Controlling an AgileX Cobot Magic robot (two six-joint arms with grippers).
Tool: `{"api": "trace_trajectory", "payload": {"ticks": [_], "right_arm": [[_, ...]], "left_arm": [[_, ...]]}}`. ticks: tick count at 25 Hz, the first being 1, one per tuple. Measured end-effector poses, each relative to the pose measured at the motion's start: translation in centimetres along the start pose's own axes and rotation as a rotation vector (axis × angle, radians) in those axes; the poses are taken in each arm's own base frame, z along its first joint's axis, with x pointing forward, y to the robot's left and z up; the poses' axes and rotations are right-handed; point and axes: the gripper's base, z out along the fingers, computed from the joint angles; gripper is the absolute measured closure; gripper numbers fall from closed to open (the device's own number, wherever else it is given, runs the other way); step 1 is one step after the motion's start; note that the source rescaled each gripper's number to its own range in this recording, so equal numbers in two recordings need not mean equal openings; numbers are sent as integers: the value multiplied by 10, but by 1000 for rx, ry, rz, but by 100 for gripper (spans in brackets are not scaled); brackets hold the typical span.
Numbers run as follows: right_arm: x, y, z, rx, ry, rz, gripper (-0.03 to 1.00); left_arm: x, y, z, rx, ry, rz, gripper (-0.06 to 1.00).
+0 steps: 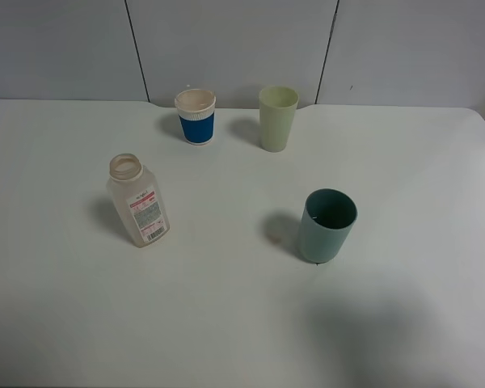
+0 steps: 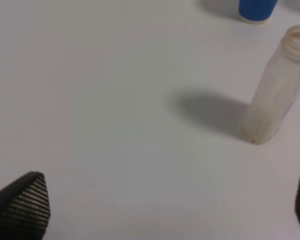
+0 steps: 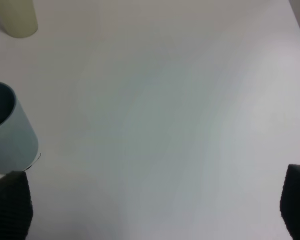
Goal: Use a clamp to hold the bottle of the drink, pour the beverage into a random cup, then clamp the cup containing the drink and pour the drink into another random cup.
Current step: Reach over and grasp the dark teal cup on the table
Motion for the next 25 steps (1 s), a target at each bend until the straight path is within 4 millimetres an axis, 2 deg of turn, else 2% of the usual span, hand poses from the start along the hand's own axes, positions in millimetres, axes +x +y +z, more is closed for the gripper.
{"api": "trace_trajectory", "payload": {"ticks": [25], "right_arm": [[0,0,0,0,0,12,-3]], "left_arm": [[0,0,0,0,0,0,-6]]}}
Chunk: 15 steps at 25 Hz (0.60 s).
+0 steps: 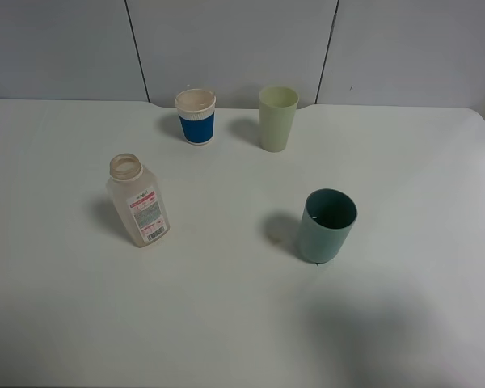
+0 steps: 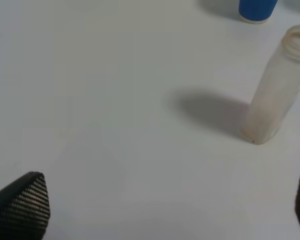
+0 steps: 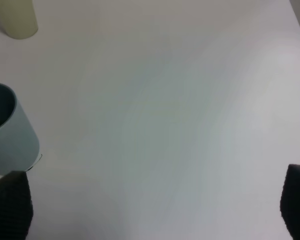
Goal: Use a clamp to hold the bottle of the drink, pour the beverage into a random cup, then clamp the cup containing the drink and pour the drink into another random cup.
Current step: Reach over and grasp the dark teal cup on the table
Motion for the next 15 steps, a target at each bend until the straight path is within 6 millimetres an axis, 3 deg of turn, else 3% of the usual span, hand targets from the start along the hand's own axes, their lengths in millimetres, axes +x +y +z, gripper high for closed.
{"api": "trace_trajectory", "payload": {"ticks": [11,15], "right_arm": [[-2,4,0,-48,-5,12,-3],[-22,4,9,-64,-1,25,-3]], "left_arm": [[0,0,0,0,0,0,-6],[0,0,0,0,0,0,-6]]}}
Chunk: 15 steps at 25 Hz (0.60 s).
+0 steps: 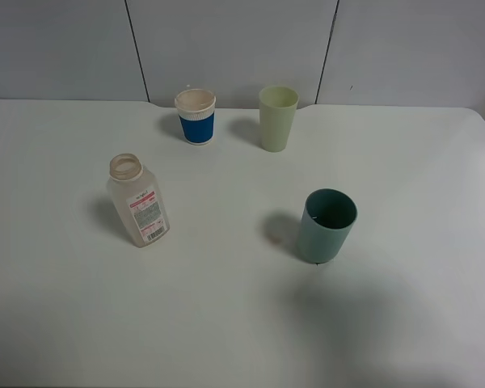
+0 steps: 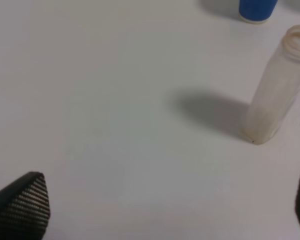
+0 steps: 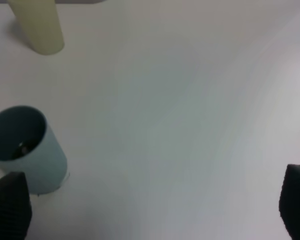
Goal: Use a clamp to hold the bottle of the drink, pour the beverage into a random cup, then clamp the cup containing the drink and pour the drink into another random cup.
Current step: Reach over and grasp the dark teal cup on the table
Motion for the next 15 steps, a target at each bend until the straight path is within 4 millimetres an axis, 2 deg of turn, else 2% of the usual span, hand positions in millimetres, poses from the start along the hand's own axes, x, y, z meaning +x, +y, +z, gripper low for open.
{"api": "trace_trajectory", "payload": {"ticks": [4,7,11,15], "right_arm": [[-23,-3,23,-7,50,20,-3],[-38,-6,54,-16,96,2,-3],[-47,-4,79,-54,120,-54,-3],[-55,7,100,-130,95,-133,-3]], "left_arm": [[0,0,0,0,0,0,-6],[0,0,0,0,0,0,-6],[0,0,0,0,0,0,-6],[0,0,0,0,0,0,-6]]}}
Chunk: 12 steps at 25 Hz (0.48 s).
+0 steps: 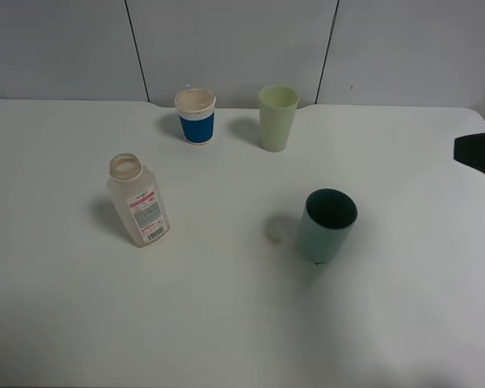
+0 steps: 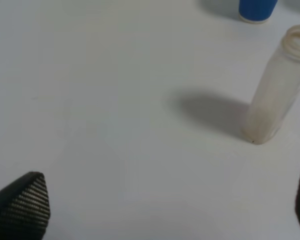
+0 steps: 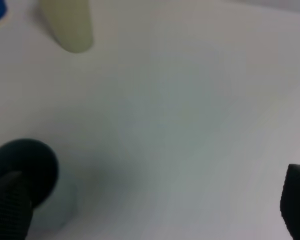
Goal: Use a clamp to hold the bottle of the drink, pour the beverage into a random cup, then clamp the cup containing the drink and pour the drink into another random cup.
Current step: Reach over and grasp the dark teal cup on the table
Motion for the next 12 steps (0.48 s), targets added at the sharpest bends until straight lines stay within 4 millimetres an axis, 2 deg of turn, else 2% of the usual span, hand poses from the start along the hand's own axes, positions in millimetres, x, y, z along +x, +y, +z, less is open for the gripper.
{"api": "trace_trajectory", "payload": {"ticks": [6,12], "right_arm": [[-10,22,34,-100,-5,-114,-3],[-9,41,53,-164,33,-159,-3]], "left_arm": [[0,0,0,0,0,0,-6],[0,0,0,0,0,0,-6]]}}
